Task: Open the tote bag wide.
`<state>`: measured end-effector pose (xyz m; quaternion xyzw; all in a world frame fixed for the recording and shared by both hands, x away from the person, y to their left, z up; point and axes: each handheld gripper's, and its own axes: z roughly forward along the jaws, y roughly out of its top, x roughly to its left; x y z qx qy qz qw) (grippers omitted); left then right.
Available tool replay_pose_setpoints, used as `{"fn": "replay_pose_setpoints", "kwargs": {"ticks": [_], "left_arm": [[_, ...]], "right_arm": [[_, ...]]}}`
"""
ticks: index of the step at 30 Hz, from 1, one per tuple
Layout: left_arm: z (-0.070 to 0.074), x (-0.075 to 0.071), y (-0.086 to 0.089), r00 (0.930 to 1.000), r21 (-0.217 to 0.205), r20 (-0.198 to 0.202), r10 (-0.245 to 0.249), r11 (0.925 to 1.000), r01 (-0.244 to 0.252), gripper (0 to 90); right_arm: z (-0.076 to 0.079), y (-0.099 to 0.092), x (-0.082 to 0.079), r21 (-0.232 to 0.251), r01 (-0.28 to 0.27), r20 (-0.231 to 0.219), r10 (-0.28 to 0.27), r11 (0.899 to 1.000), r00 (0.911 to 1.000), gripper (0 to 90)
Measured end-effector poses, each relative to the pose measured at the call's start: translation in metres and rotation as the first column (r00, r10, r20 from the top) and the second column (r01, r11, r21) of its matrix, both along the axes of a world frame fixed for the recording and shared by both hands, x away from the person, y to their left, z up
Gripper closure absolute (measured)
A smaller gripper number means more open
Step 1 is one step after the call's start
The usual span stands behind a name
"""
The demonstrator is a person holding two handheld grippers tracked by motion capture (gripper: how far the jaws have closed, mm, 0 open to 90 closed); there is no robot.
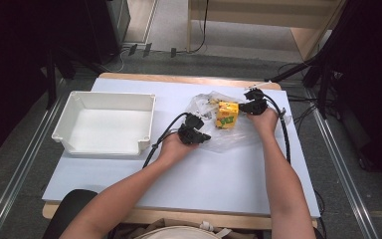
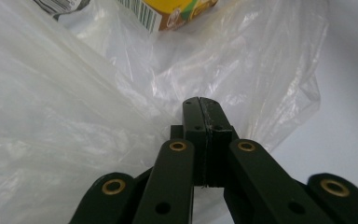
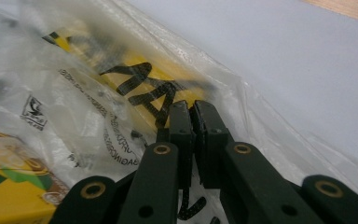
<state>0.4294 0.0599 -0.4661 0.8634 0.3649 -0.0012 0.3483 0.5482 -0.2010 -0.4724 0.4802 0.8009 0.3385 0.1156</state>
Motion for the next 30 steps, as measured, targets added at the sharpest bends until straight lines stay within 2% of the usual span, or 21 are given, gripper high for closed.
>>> {"fn": "replay_pose_setpoints", "kwargs": {"ticks": [3, 9, 13, 16, 19, 23, 30], "left_arm": [[0.0, -0.003, 0.003, 0.9999, -0.002, -0.004, -0.009, 1.0, 0.009, 90.0], [0.001, -0.012, 0.005, 0.9993, 0.011, -0.004, -0.038, 0.9992, 0.038, 90.0], [0.002, -0.016, 0.01, 0.9984, 0.006, -0.03, -0.049, 0.9988, 0.049, 90.0], [0.002, -0.019, 0.013, 0.9979, 0.006, -0.024, -0.06, 0.9982, 0.06, 90.0], [0.0, -0.018, 0.014, 0.998, -0.015, -0.025, -0.059, 0.9982, 0.058, 90.0], [0.005, -0.017, 0.014, 0.9986, -0.035, -0.015, -0.052, 0.9981, 0.051, 89.2], [0.02, -0.012, 0.016, 0.9991, -0.08, 0.01, -0.04, 0.996, 0.041, 84.6]], "right_arm": [[-0.001, -0.001, 0.002, 0.007, 0.012, 0.001, -0.012, 1.0, 0.9999, 88.5], [0.0, 0.003, 0.01, -0.009, 0.024, 0.003, -0.024, 1.0, 0.9997, 89.7], [-0.001, 0.004, 0.016, -0.022, 0.06, 0.022, -0.06, 0.998, 0.998, 90.0], [0.0, 0.007, 0.019, -0.041, 0.096, 0.034, -0.094, 0.995, 0.9949, 90.0], [0.002, 0.009, 0.018, -0.047, 0.093, 0.028, -0.092, 0.995, 0.9954, 90.0], [0.016, 0.008, 0.008, 0.054, 0.086, 0.031, -0.087, 0.995, 0.9957, 90.0], [0.043, 0.007, -0.014, 0.093, 0.03, 0.067, -0.037, 0.995, 0.9971, 90.0]]}}
